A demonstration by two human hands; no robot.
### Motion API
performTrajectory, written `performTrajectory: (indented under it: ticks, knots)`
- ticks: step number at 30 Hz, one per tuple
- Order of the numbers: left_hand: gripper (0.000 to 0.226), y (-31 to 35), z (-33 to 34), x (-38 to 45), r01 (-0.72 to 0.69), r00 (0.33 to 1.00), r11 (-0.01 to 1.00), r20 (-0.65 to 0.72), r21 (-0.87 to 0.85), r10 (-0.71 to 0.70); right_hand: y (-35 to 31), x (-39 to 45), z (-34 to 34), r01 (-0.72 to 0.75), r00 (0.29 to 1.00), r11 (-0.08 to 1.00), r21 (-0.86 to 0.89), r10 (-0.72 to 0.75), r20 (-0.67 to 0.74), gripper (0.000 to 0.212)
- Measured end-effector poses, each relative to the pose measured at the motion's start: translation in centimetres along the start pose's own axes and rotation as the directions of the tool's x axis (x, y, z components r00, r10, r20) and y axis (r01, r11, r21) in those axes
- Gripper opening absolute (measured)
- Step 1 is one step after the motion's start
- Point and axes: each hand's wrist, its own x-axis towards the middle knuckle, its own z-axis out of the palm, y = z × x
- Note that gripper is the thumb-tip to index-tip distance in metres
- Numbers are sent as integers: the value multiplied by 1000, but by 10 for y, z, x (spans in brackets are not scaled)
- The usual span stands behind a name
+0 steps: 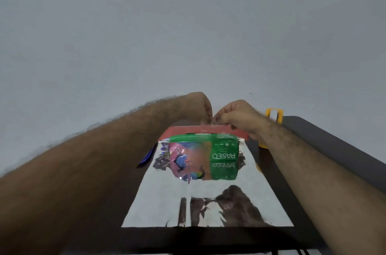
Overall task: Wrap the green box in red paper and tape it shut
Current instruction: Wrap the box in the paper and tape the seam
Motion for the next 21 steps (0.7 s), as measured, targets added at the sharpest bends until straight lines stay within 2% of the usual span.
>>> performTrajectory:
  ticks: [3,7,8,10,14,17,21]
  knots:
    - [5,-22,-11,-8,31,999,999,25,-39,-30,-18,5,19,-13,999,994,-111,17,36,6]
    - [4,-50,-23,-18,89,996,975,17,-204,-87,-36,14,42,-50,998,990,-134,56,38,11]
    - [2,-56,-26,-20,107,994,962,20,-252,-105,-39,16,47,-72,997,989,-127,75,17,8]
    - [1,-68,-29,-23,155,988,924,47,-350,-148,-46,22,57,-112,994,989,-98,110,-25,20]
    - [17,-104,-21,-20,268,954,830,11,-489,-301,-50,30,69,-172,977,982,-75,160,-143,20]
    - [8,-135,3,-20,184,948,808,-117,-560,-297,-44,34,74,-203,962,979,1,200,-184,13]
    - [31,-153,45,-28,50,983,875,-129,-481,-128,-32,38,86,-234,947,972,18,232,-223,17]
